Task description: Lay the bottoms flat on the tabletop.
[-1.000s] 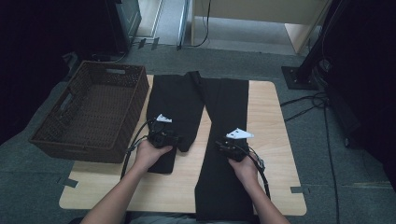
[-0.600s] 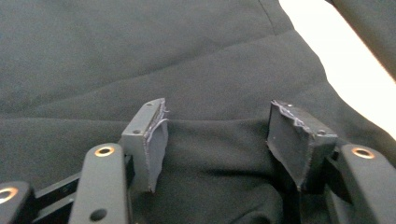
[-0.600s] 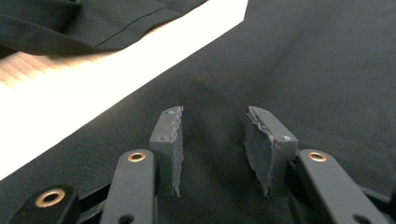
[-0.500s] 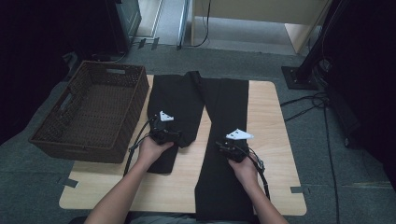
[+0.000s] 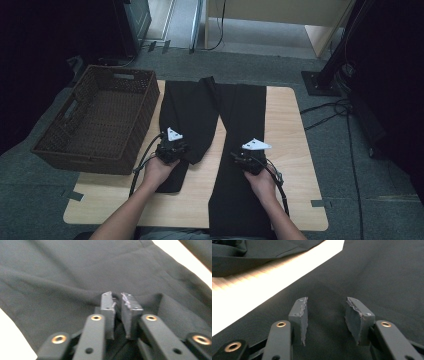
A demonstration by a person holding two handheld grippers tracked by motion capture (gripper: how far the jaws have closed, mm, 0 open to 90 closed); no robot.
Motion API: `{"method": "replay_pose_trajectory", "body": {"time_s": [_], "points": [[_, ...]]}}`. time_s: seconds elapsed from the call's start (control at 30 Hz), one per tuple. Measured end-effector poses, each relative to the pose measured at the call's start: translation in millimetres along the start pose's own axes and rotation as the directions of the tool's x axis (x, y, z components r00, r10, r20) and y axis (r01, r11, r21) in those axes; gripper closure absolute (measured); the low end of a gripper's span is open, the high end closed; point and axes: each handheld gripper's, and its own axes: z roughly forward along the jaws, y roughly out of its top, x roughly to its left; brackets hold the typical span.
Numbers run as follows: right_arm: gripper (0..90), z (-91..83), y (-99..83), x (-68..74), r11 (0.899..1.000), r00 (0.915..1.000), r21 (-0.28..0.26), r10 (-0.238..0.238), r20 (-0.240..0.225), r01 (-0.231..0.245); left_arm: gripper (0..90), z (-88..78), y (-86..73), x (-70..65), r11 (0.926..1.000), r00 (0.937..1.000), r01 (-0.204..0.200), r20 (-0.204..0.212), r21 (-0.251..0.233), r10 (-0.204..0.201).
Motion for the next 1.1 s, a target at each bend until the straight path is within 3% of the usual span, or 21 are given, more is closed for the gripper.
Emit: {"method": "replay_pose_trajectory", "body": {"time_s": [0.07,0.27,0.37,0.47,0.57,0.63,0.73,0.8,0.83,0.9,0.97,1.03,1.1], "points": [[50.5,-0.3,-0.1,1.1,1.000,1.0000,0.005,-0.002,0.000,0.002,89.5,-1.6,-1.7,-0.4,1.0000,0.9999,0.006,0.011,0.004,-0.006],[42.7,-0.5,-0.2,2.6,1.000,1.0000,0.011,0.001,-0.007,-0.001,90.0,-9.7,-8.9,-8.8,0.9993,0.9979,-0.032,0.057,0.021,0.031],[41.9,-1.2,3.7,1.3,0.999,0.9989,0.021,0.041,-0.021,-0.041,90.0,-15.0,-13.2,-13.6,0.9985,0.9958,-0.043,0.082,0.034,0.040],[40.4,-1.2,6.9,0.8,1.000,0.9999,0.015,0.016,0.004,-0.016,90.0,-16.2,-14.9,-13.4,0.9987,0.9955,-0.040,0.087,0.033,0.037],[39.7,0.8,6.5,-2.0,0.998,0.9983,0.054,-0.020,0.055,0.017,90.0,-16.5,-15.8,-12.6,0.9992,0.9956,-0.028,0.091,0.030,0.025],[44.9,-1.3,4.5,-6.9,0.999,0.9989,0.050,0.020,0.042,-0.022,90.0,-16.6,-16.3,-13.9,0.9989,0.9960,-0.039,0.082,0.025,0.036],[51.8,-4.0,1.7,-9.9,0.999,0.9987,0.037,0.008,0.050,-0.010,90.0,-16.8,-16.6,-14.8,0.9989,0.9964,-0.041,0.075,0.024,0.039],[61.4,-6.4,-2.5,-12.4,1.000,0.9989,0.015,0.004,0.047,-0.005,90.0,-16.6,-16.4,-12.5,0.9994,0.9960,-0.018,0.088,0.028,0.016],[61.4,-6.4,-2.5,-12.4,1.000,0.9989,0.015,0.004,0.047,-0.005,90.0,-16.6,-16.4,-12.5,0.9994,0.9960,-0.018,0.088,0.028,0.016],[80.1,-7.8,-4.4,-14.5,1.000,0.9989,0.004,-0.002,0.046,0.001,90.0,-16.7,-16.9,-13.5,0.9996,0.9966,-0.014,0.082,0.025,0.012],[89.0,-8.8,-4.5,-14.7,1.000,0.9990,0.010,-0.003,0.044,0.002,90.0,-16.7,-17.0,-14.3,0.9995,0.9970,-0.021,0.076,0.022,0.019],[89.5,-11.3,-3.2,-17.5,0.999,0.9986,0.032,0.031,0.042,-0.032,90.0,-16.9,-17.2,-14.7,0.9996,0.9972,-0.016,0.073,0.022,0.014],[89.7,-15.9,-3.0,-24.9,0.988,0.9899,0.059,0.142,0.004,-0.142,90.0,-17.7,-17.0,-14.3,0.9995,0.9971,-0.003,0.076,0.030,0.000]]}}
